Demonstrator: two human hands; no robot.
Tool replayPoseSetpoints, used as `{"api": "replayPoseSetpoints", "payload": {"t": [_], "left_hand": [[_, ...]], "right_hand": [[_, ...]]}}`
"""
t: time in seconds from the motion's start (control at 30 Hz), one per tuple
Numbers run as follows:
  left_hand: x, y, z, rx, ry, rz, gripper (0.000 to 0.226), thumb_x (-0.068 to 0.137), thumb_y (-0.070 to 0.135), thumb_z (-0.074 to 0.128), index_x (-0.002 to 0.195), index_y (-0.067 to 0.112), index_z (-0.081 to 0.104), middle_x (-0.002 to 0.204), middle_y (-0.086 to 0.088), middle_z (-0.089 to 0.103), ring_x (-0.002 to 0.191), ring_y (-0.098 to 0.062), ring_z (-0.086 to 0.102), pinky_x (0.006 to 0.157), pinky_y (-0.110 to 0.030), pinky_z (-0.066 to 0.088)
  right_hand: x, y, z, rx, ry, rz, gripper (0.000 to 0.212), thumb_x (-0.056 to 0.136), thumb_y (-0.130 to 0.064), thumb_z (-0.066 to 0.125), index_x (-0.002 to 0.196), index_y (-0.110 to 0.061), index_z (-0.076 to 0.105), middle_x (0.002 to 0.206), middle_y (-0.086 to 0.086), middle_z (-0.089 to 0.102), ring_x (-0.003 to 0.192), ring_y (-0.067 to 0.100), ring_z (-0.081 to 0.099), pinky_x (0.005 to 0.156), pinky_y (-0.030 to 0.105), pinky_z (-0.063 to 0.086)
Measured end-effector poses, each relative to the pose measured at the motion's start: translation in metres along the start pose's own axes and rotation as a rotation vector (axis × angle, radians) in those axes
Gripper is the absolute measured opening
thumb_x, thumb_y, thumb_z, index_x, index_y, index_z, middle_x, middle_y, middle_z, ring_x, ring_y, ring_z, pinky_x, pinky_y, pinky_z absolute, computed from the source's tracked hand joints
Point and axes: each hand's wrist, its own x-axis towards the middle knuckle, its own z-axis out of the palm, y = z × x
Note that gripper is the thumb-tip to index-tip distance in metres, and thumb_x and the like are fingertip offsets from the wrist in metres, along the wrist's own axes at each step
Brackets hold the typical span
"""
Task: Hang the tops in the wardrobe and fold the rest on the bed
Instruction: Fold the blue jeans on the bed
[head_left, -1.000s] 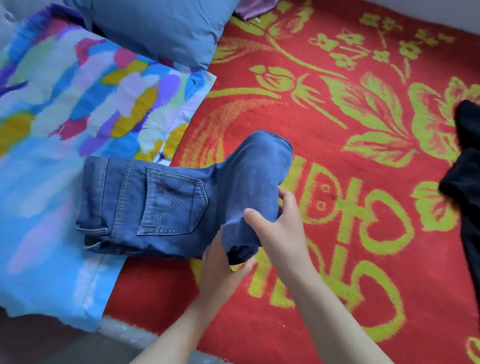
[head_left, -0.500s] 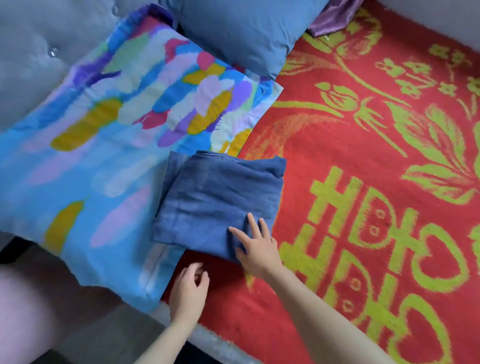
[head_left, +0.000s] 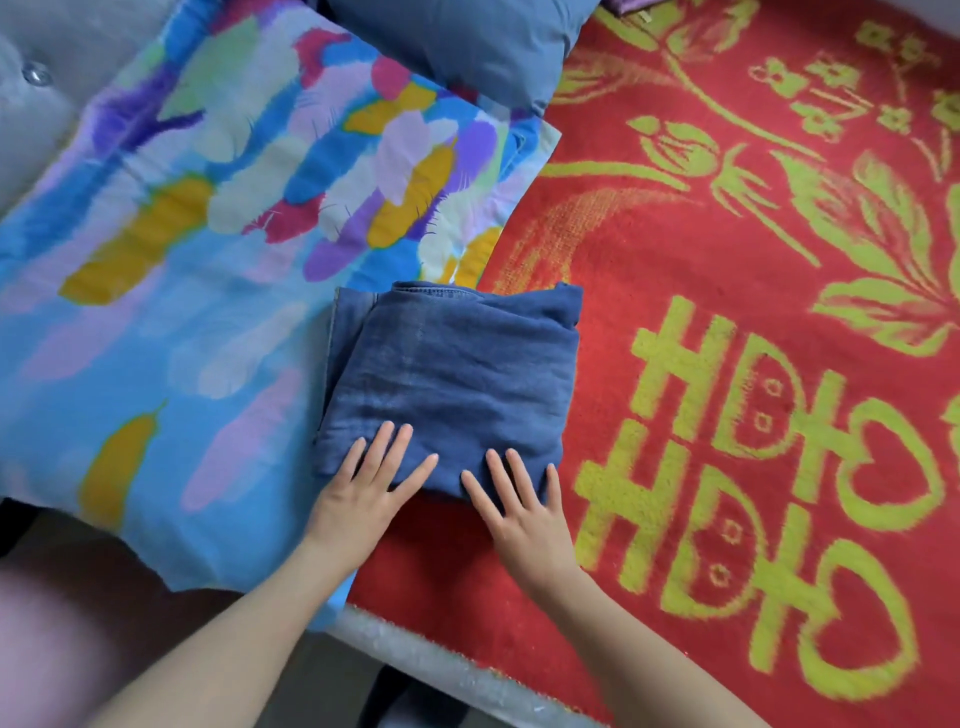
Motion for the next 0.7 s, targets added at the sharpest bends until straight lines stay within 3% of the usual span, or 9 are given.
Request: {"api": "replayPoseSetpoints", "payload": {"t": [0.1, 0.17, 0.33, 0.43, 0.6, 0.7], "left_hand": [[0.007, 0.0, 0.013, 0.035, 0.035, 0.009, 0.063, 0.091, 0.008, 0.026, 0.15, 0.016, 0.005, 0.15, -0.026, 0.016, 0.129, -0.033, 0.034, 0.109, -0.046, 0.018], [0.012, -0.002, 0.022, 0.068, 0.071, 0.039, 0.055, 0.097, 0.006, 0.018, 0.15, 0.014, 0.006, 0.144, -0.023, 0.03, 0.125, -0.032, 0.038, 0.105, -0.044, 0.024], [0.024, -0.018, 0.036, 0.124, 0.161, 0.173, 0.044, 0.097, 0.006, 0.02, 0.139, 0.019, 0.027, 0.129, -0.015, 0.044, 0.118, -0.031, 0.044, 0.097, -0.041, 0.032], [0.029, -0.023, 0.039, 0.113, 0.202, 0.213, 0.041, 0.097, 0.008, 0.023, 0.132, 0.022, 0.039, 0.125, -0.016, 0.048, 0.113, -0.034, 0.048, 0.094, -0.042, 0.034], [0.041, -0.024, 0.032, 0.018, 0.233, 0.208, 0.033, 0.097, 0.008, 0.029, 0.116, 0.022, 0.052, 0.105, -0.015, 0.069, 0.09, -0.034, 0.067, 0.084, -0.042, 0.038], [0.049, -0.027, 0.021, -0.023, 0.219, 0.186, 0.03, 0.093, 0.006, 0.034, 0.11, 0.022, 0.052, 0.098, -0.014, 0.07, 0.084, -0.033, 0.067, 0.079, -0.041, 0.038]], "right_hand": [[0.007, 0.016, -0.002, -0.071, -0.016, -0.081, 0.086, 0.061, -0.029, 0.079, 0.135, -0.028, 0.034, 0.131, 0.009, 0.057, 0.121, 0.029, 0.054, 0.086, 0.062, 0.044], [0.012, 0.02, -0.002, -0.069, -0.01, -0.081, 0.102, 0.048, -0.029, 0.086, 0.135, -0.027, 0.034, 0.129, 0.009, 0.058, 0.119, 0.03, 0.056, 0.084, 0.063, 0.045], [0.022, 0.022, 0.005, -0.132, 0.06, -0.093, 0.096, 0.049, -0.025, 0.082, 0.133, -0.027, 0.035, 0.124, 0.007, 0.062, 0.113, 0.028, 0.06, 0.078, 0.059, 0.05], [0.026, 0.026, 0.013, -0.178, 0.092, -0.108, 0.092, 0.053, -0.026, 0.077, 0.134, -0.028, 0.034, 0.125, 0.006, 0.061, 0.117, 0.028, 0.051, 0.077, 0.057, 0.05], [0.027, 0.028, 0.016, -0.189, 0.24, -0.123, 0.066, 0.067, -0.02, 0.054, 0.131, -0.028, 0.037, 0.119, 0.004, 0.065, 0.112, 0.026, 0.055, 0.072, 0.051, 0.053], [0.025, 0.028, 0.011, -0.167, 0.271, -0.144, 0.083, 0.055, -0.021, 0.071, 0.131, -0.027, 0.037, 0.117, 0.007, 0.066, 0.106, 0.024, 0.062, 0.07, 0.048, 0.054]]}}
